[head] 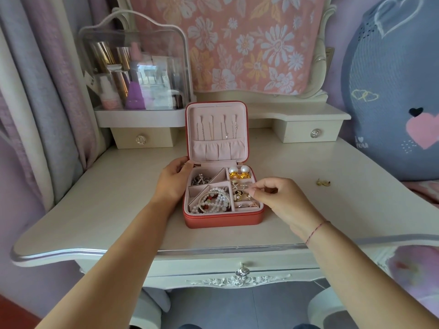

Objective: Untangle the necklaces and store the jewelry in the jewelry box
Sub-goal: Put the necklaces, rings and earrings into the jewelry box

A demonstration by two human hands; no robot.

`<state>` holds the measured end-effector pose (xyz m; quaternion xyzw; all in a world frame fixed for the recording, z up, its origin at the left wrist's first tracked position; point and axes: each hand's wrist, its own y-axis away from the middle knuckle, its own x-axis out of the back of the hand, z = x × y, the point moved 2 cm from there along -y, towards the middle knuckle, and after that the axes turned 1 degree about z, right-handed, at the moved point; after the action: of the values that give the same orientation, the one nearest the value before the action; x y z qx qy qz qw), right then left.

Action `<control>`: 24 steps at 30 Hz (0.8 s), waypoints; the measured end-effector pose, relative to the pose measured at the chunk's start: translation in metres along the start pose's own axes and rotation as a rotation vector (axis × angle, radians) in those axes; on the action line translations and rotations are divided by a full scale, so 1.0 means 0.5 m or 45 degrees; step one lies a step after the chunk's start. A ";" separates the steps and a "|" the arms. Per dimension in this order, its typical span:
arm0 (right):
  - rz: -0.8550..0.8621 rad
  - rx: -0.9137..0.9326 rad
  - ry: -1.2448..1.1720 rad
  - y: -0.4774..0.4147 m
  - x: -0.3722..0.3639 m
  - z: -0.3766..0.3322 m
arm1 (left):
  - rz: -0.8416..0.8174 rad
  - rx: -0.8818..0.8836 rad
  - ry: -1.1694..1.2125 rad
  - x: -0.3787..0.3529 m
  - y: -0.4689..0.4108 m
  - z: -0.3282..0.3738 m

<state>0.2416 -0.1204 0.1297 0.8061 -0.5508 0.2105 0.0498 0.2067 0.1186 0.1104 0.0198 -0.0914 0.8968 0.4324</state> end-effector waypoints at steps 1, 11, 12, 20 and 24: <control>0.006 0.025 0.031 0.001 0.002 -0.001 | -0.001 -0.002 -0.003 0.000 -0.001 -0.001; 0.024 0.130 0.243 -0.006 0.001 -0.004 | 0.000 -0.004 -0.021 -0.001 -0.003 0.000; -0.011 0.137 0.172 -0.006 0.003 -0.005 | 0.000 -0.001 -0.020 0.000 -0.003 -0.001; -0.225 0.150 0.178 -0.008 0.023 -0.008 | -0.008 0.002 0.002 0.000 -0.006 -0.005; -0.151 0.179 0.349 -0.010 0.022 -0.019 | -0.002 -0.001 -0.002 -0.001 -0.005 -0.004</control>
<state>0.2467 -0.1250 0.1431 0.8024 -0.4742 0.3532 0.0804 0.2091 0.1201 0.1089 0.0206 -0.0919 0.8964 0.4331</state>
